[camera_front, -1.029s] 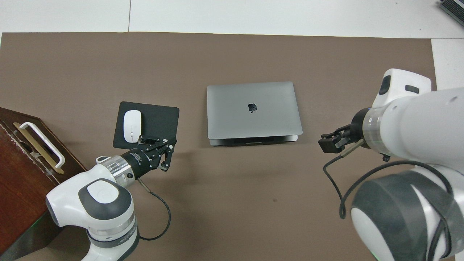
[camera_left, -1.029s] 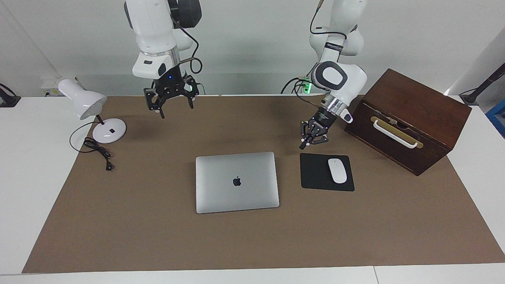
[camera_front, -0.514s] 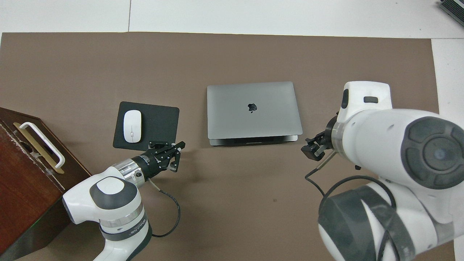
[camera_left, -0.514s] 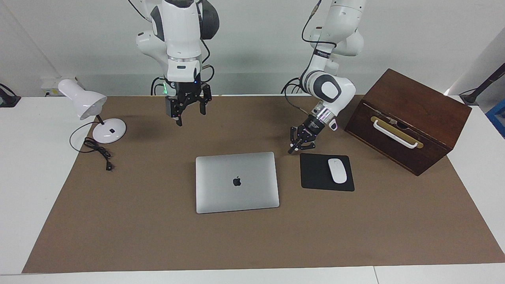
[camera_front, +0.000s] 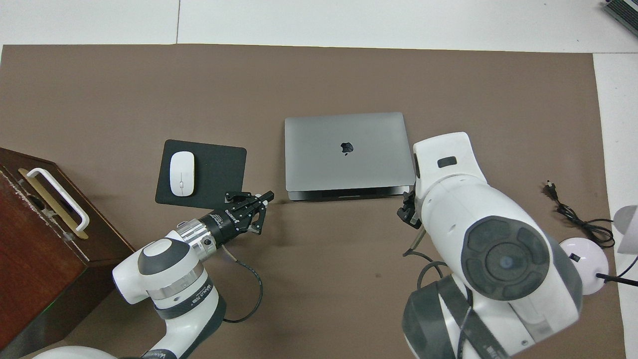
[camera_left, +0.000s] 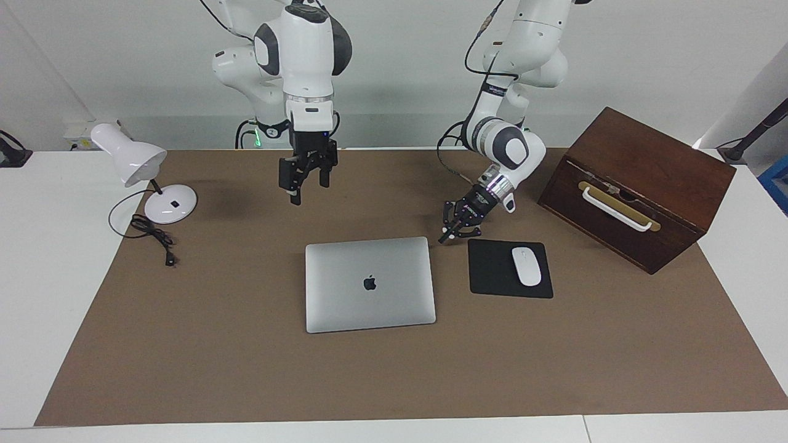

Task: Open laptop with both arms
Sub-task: 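Brace the laptop base with the left gripper while the right gripper reaches the lid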

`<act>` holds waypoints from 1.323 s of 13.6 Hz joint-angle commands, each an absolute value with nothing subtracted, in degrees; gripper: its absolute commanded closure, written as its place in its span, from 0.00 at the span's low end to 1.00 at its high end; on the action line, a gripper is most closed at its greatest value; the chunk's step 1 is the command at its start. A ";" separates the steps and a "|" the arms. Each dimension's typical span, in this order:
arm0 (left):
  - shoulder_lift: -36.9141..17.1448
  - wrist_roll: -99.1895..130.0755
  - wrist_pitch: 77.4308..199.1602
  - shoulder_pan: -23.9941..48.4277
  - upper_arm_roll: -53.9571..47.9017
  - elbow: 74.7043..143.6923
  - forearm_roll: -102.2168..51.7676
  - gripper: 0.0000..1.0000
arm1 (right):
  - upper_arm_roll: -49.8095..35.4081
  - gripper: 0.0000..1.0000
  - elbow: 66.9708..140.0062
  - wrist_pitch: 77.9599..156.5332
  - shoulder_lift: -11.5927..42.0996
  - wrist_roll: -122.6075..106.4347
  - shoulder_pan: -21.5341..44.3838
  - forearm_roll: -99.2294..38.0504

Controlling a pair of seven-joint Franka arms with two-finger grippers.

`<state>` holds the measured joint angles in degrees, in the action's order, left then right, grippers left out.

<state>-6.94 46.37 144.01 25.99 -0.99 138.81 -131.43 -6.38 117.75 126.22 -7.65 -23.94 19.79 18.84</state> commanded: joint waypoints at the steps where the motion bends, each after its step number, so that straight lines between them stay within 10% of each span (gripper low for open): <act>1: -9.92 41.77 141.68 26.80 -0.62 137.20 -136.39 1.00 | -6.24 0.00 119.00 128.76 -6.60 -24.87 21.96 23.10; 18: -15.03 33.31 140.62 31.37 -0.53 132.54 -142.03 1.00 | -6.24 0.00 119.27 140.89 3.16 -24.43 24.43 31.73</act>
